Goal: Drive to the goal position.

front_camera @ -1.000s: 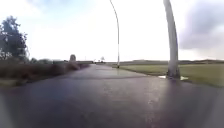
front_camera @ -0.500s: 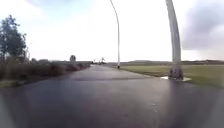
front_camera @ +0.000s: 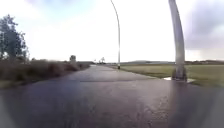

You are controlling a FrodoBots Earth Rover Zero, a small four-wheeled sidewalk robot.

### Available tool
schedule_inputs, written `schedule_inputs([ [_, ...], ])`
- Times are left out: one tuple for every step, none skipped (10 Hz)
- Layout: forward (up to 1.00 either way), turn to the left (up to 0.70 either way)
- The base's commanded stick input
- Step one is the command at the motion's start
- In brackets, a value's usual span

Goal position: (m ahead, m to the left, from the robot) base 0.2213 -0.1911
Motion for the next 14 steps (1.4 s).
schedule_inputs([
  [0.45, 0.0],
  [0.45, 0.0],
  [0.45, 0.0],
  [0.45, 0.0],
  [0.45, 0.0],
  [0.45, 0.0],
  [0.45, 0.0],
  [0.45, 0.0],
  [0.45, 0.0],
  [0.45, 0.0],
  [0.45, 0.0],
  [0.45, 0.0],
  [0.45, 0.0],
  [0.45, 0.0],
])
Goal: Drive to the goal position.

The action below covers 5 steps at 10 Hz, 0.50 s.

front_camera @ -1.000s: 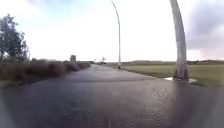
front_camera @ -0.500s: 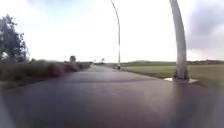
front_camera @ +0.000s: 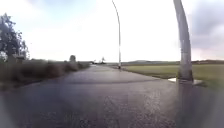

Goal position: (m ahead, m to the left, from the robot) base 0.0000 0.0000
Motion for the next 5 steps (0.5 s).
schedule_inputs([
  [0.45, 0.0],
  [0.45, 0.0],
  [0.45, 0.0],
  [0.45, 0.0],
  [0.45, 0.0],
])
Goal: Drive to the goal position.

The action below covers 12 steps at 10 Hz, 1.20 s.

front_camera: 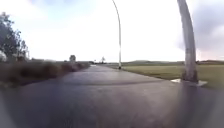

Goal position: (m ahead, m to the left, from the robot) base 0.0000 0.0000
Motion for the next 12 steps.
schedule_inputs([
  [0.45, 0.0],
  [0.45, 0.0],
  [0.45, 0.0],
  [0.45, 0.0],
  [0.45, 0.0],
  [0.45, 0.0],
  [0.45, 0.0],
  [0.45, 0.0],
  [0.45, 0.0],
  [0.45, 0.0],
  [0.45, 0.0],
  [0.45, 0.0],
])
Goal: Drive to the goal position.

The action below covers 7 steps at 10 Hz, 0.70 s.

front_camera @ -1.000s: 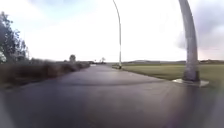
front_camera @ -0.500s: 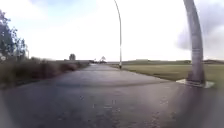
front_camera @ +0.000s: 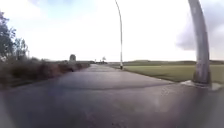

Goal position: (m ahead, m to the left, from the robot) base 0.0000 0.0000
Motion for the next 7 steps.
schedule_inputs([
  [0.45, 0.0],
  [0.45, 0.0],
  [0.45, 0.0],
  [0.45, 0.0],
  [0.45, 0.0],
  [0.45, 0.0],
  [0.45, 0.0],
])
